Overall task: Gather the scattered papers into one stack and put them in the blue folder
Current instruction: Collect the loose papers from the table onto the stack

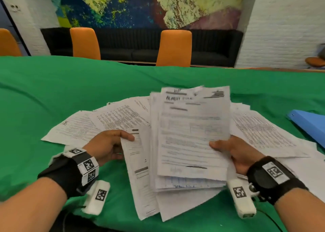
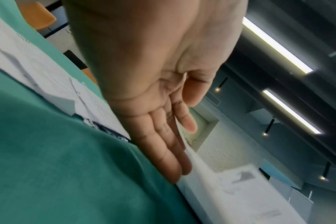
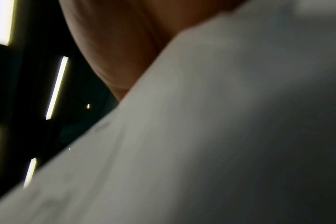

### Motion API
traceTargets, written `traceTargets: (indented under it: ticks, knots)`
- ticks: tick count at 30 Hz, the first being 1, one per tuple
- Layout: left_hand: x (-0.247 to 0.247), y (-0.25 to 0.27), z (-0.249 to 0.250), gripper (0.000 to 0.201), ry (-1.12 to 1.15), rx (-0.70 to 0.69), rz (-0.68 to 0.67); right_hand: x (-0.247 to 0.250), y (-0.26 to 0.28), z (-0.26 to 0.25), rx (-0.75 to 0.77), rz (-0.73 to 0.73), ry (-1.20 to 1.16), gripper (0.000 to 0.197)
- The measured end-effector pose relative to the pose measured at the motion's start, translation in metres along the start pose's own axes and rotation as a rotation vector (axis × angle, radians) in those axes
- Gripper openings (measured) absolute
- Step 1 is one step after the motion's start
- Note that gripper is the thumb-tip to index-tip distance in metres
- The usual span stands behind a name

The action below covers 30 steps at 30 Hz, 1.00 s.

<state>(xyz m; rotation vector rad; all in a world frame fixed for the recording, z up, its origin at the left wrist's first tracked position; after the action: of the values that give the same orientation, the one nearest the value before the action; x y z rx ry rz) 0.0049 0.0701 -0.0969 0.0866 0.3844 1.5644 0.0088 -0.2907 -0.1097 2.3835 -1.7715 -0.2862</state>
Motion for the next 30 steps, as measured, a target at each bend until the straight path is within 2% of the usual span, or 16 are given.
traceTargets:
  ticks: [3,7,10,13,17,18,19,20,21,23,27,30]
  knots:
    - [0.001,-0.001,-0.003,0.032,0.099,0.044,0.02,0.003,-0.005,0.013,-0.171,0.039,0.279,0.035]
    - [-0.006,-0.001,-0.004,0.02,0.11,0.054,0.065,0.008,-0.008,0.011,-0.184,0.104,0.426,0.035]
    - [-0.013,-0.004,-0.006,0.029,0.136,0.057,0.07,0.009,-0.007,0.001,-0.076,0.101,0.317,0.043]
    - [-0.02,-0.005,-0.001,0.049,0.196,0.002,0.063,0.002,-0.003,-0.013,0.029,0.12,0.106,0.044]
    - [-0.045,0.004,0.015,0.084,0.249,-0.071,-0.117,-0.018,-0.004,-0.014,0.061,0.069,0.037,0.04]
    - [-0.053,0.007,0.02,0.081,0.253,-0.104,-0.189,-0.023,-0.006,-0.01,0.044,0.045,0.048,0.042]
    - [-0.061,0.009,0.025,0.069,0.248,-0.148,-0.245,-0.028,-0.007,-0.006,0.024,0.014,0.058,0.043]
    - [-0.066,0.009,0.029,0.057,0.237,-0.183,-0.265,-0.033,-0.008,-0.002,0.005,-0.015,0.066,0.044]
    - [-0.07,0.01,0.033,0.053,0.237,-0.218,-0.244,-0.037,-0.008,0.0,-0.002,-0.039,0.068,0.045]
    - [-0.073,0.012,0.039,0.059,0.243,-0.274,-0.206,-0.041,-0.008,0.001,0.026,-0.056,0.064,0.048]
    - [-0.074,0.016,0.046,0.057,0.241,-0.306,-0.302,-0.037,-0.005,-0.01,0.187,0.006,0.051,0.055]
    - [-0.075,0.021,0.053,0.053,0.248,-0.356,-0.306,-0.033,0.001,-0.023,0.276,0.049,0.047,0.049]
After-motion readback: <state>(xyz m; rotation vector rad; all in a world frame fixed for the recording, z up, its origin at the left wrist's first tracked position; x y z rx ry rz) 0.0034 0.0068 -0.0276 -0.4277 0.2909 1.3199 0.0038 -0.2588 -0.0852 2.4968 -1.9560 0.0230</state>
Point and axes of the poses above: each hand's wrist, its own y-axis away from the middle knuckle, its own x-axis out of the back of the hand, z = x × y, the point moved 4 cm from there along -y, towards the middle knuckle, and after that the axes turned 13 degrees about y, right-handed, at the moved point
